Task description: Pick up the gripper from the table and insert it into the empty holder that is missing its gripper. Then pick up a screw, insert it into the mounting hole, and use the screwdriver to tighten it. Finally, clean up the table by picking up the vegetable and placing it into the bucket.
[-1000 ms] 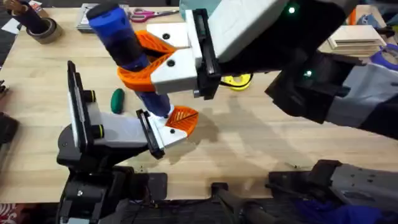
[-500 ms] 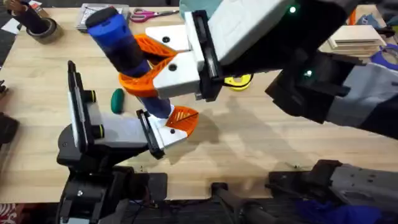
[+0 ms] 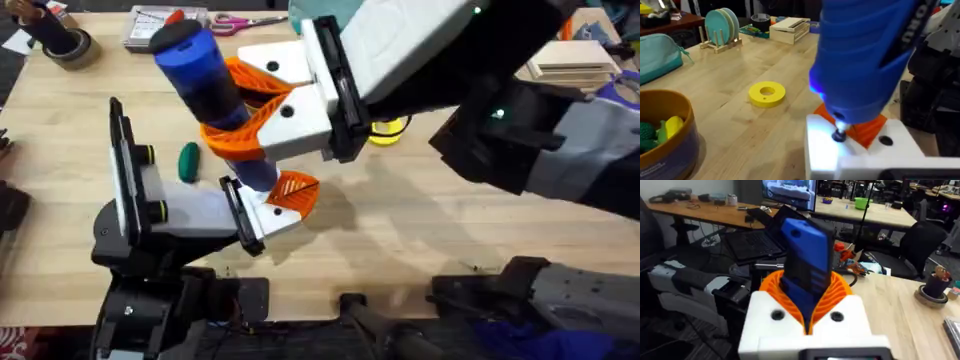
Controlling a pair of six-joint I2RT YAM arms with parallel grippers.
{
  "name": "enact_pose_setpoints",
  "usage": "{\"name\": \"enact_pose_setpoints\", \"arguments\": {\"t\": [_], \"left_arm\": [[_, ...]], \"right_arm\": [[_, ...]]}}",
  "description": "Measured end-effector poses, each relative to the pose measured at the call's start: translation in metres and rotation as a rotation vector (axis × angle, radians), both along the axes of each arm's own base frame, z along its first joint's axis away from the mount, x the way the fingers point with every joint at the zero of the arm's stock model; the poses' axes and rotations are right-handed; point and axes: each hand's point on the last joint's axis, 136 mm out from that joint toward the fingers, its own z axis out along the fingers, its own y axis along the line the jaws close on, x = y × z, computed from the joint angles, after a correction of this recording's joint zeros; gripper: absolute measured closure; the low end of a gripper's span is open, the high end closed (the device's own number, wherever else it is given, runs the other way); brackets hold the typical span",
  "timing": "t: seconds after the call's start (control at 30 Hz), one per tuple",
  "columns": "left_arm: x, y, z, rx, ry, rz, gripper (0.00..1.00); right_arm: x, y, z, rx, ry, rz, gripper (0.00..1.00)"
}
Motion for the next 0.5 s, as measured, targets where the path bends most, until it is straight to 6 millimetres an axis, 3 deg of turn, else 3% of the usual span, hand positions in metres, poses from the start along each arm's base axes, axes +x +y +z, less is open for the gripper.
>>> {"name": "enact_pose_setpoints", "arguments": {"t": [0.5], "left_arm": [[0.0001, 0.0001, 0.0001, 0.000, -0.001, 0.001, 0.987]], "right_arm": [[0.0084, 0.0016, 0.0011, -0.002, 0.044, -0.047, 0.976]]}}
